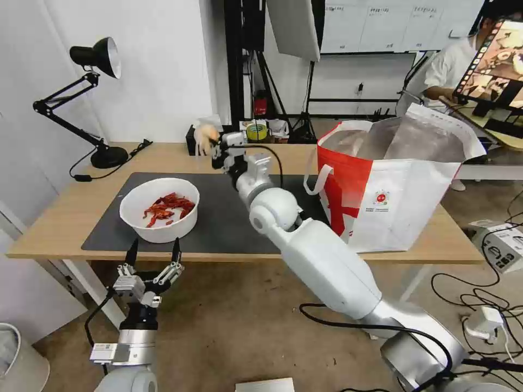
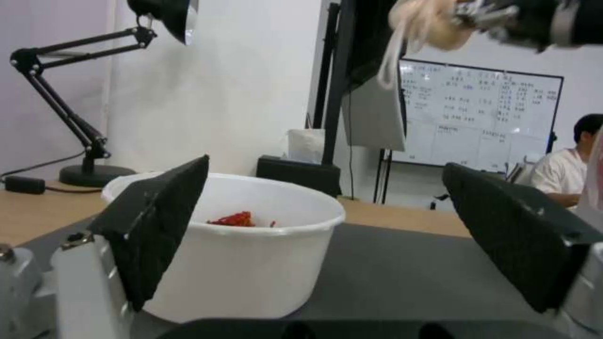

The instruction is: Pick up the trash from the table and place it into the takeout bag.

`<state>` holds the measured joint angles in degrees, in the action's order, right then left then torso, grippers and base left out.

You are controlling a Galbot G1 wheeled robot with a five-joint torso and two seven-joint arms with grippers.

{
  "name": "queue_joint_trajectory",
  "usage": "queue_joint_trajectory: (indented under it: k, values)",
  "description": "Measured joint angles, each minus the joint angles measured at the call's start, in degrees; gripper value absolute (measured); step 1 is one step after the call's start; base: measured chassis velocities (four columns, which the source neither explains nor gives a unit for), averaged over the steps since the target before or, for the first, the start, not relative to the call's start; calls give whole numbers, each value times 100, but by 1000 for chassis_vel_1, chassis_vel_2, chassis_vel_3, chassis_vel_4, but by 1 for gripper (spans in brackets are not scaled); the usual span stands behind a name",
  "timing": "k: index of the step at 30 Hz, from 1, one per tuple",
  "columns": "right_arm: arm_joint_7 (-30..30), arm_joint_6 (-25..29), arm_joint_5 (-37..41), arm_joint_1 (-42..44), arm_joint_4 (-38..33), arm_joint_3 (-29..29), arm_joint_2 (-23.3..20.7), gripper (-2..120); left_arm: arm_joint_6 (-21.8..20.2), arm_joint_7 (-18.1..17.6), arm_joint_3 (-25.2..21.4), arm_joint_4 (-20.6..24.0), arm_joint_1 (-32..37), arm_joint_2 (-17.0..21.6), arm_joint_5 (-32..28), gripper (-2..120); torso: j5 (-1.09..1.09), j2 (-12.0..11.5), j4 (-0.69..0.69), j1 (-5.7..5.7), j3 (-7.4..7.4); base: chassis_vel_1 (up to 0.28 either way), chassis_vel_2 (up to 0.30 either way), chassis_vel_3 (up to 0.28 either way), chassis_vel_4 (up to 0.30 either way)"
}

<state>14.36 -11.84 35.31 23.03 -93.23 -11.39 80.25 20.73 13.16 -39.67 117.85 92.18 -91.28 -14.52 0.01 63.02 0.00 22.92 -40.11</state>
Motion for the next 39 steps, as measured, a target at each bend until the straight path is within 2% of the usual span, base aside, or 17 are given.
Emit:
queue_joint_trajectory:
  k: [11, 17, 20, 30, 39]
  values:
    - [81, -94, 25, 359, -1114, 729, -589, 2, -38, 1, 83, 48, -3, 2, 55, 100, 1, 0, -1, 0, 0, 0, 0, 0, 0]
    - [672, -514, 223, 422, -1713, 1160, -822, 2, -46, 0, 126, 65, 1, 1, 93, 100, 0, 0, -1, 0, 0, 0, 0, 0, 0]
    - [1018, -681, 299, 453, -1872, 1345, -891, 2, -47, 0, 134, 84, 18, 1, 106, 100, 0, 1, 0, 0, 0, 0, 0, 0, 0]
    - [1553, -980, 314, 703, -2123, 1783, -1142, 2, -49, -1, 153, 107, 40, 0, 135, 100, 0, 1, 0, 0, 0, 0, 0, 0, 0]
    - [2080, -1510, 492, 936, -2455, 2389, -1472, 2, -50, -1, 231, 125, 77, -2, 202, 100, 0, 1, -1, 0, 0, 0, 0, 0, 0]
